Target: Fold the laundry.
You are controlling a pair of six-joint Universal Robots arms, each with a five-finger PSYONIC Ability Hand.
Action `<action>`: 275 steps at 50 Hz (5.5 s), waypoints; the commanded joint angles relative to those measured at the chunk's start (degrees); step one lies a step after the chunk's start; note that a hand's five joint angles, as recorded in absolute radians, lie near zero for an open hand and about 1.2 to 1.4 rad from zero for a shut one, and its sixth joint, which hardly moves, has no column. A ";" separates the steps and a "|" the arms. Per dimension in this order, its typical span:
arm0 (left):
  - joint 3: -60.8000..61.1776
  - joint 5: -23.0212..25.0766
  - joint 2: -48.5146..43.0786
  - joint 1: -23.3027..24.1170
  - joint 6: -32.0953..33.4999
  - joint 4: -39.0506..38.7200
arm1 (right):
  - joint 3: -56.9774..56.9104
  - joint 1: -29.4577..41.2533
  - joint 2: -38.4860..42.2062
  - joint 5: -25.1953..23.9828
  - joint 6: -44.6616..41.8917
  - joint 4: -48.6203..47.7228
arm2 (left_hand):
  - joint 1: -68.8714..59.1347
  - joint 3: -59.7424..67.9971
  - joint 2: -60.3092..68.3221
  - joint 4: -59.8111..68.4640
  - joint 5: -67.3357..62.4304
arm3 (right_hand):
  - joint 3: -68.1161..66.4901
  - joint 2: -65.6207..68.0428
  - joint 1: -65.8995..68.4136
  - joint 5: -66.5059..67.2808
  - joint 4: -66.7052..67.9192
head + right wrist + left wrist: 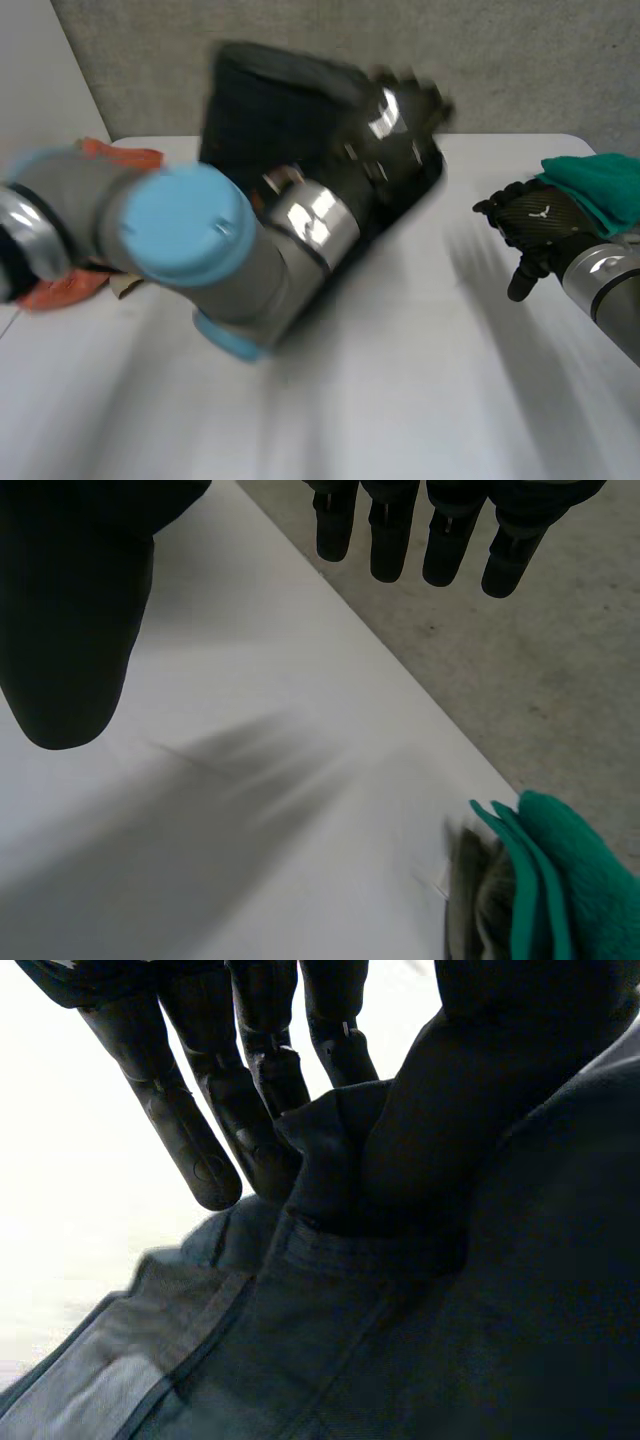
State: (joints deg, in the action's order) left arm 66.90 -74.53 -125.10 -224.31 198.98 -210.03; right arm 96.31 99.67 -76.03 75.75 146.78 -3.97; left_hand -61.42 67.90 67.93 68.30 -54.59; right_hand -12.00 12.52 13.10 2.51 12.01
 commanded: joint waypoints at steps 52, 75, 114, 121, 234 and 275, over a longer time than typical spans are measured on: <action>26.80 -20.74 6.79 -6.05 0.97 17.01 | 5.12 -0.44 4.33 -10.71 -20.05 -6.05 | -18.58 12.10 12.07 11.69 -15.41 | -68.00 67.48 66.90 67.49 67.99; 0.35 -22.15 39.84 -6.66 0.62 24.31 | -34.33 -0.44 -15.29 -6.06 2.37 24.27 | -18.58 12.10 12.07 11.69 -15.41 | -68.00 67.48 66.90 67.49 67.99; -19.38 -23.73 -6.59 -17.66 1.67 10.60 | -39.63 11.51 17.68 8.01 11.95 -5.27 | 46.16 -52.64 -52.67 -53.05 49.34 | 2.00 -2.52 -3.10 -2.51 -2.01; 3.91 -23.73 10.12 -10.98 1.23 16.22 | -29.44 8.71 9.33 3.97 7.13 9.75 | 32.54 -39.03 -39.05 -39.43 35.72 | 1.77 -2.30 -2.87 -2.29 -1.78; -17.23 -17.22 9.17 -15.88 13.28 -16.30 | -34.68 10.64 6.68 7.56 5.53 -36.11 | -18.58 12.10 12.07 11.69 -15.41 | -68.00 67.48 66.90 67.49 67.99; 25.37 -27.51 14.60 -10.62 10.98 26.06 | -13.00 10.19 11.98 0.89 -12.29 11.92 | -18.58 12.10 12.07 11.69 -15.41 | -68.00 67.48 66.90 67.49 67.99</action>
State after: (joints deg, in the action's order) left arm 87.97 -100.73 -120.05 -235.96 209.61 -192.66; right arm 79.00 110.20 -55.35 77.36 137.67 -7.28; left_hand -65.18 68.50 68.83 68.95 -57.71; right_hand -68.19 66.92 63.22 57.34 68.65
